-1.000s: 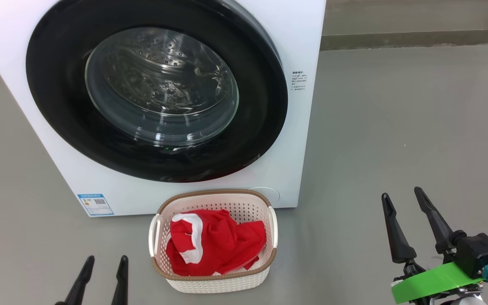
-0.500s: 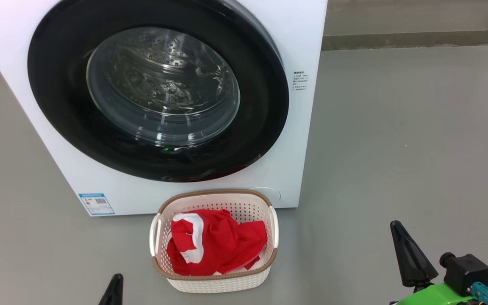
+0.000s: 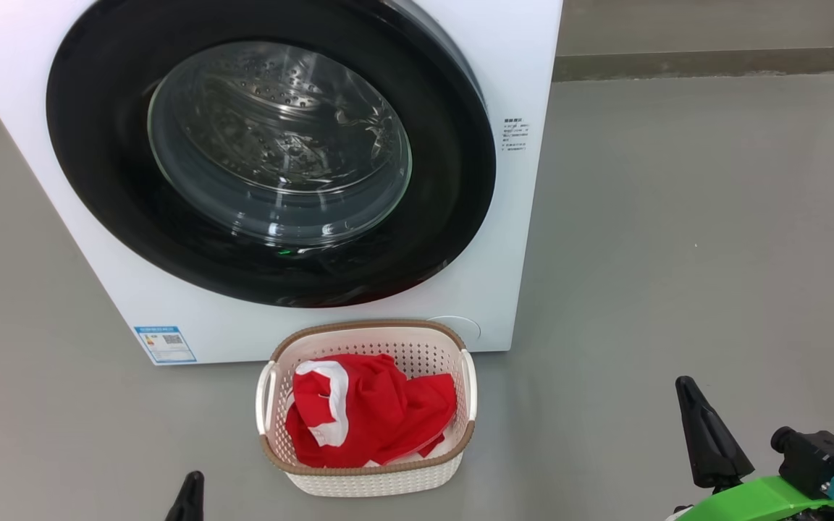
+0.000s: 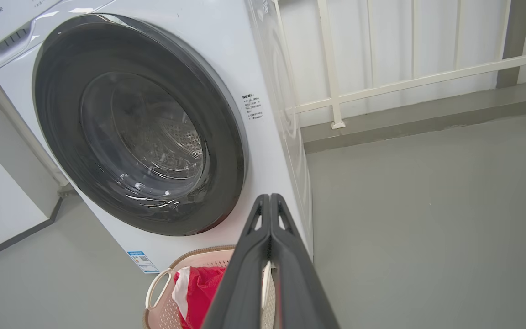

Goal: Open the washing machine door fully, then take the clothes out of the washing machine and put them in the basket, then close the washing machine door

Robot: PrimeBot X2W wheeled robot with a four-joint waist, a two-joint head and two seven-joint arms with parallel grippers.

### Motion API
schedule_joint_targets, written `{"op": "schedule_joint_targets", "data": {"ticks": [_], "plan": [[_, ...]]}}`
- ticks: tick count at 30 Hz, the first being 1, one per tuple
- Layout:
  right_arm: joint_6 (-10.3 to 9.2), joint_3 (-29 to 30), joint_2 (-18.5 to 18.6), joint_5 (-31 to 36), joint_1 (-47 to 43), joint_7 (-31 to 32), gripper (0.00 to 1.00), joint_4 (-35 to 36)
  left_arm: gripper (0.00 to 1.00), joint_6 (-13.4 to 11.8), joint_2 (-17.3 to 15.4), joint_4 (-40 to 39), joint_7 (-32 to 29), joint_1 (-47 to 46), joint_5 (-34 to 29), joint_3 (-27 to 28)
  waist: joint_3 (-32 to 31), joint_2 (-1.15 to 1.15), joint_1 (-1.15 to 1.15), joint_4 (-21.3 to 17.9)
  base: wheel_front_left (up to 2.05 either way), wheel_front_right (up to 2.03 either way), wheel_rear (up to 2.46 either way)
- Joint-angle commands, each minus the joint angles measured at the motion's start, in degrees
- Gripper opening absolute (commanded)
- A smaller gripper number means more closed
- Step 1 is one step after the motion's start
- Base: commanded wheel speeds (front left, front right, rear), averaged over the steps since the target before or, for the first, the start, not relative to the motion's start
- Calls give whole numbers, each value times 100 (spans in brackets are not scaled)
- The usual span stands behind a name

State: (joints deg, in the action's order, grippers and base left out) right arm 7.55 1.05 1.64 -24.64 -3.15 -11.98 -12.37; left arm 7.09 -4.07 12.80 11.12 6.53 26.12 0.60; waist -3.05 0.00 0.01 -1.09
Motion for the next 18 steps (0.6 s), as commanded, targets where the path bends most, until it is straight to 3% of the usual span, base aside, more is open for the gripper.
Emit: {"op": "schedule_joint_targets", "data": {"ticks": [1,18], "plan": [[-1,15,72,-125,253,25,0,125,0,6,-34,-120,-15,-224,113,88,2,0,-1,1,0,0,0],[-2,73,99,-1207,360,296,0,79,0,11,-10,-81,-293,-391,1151,168,54,0,-1,18,0,0,0]]}}
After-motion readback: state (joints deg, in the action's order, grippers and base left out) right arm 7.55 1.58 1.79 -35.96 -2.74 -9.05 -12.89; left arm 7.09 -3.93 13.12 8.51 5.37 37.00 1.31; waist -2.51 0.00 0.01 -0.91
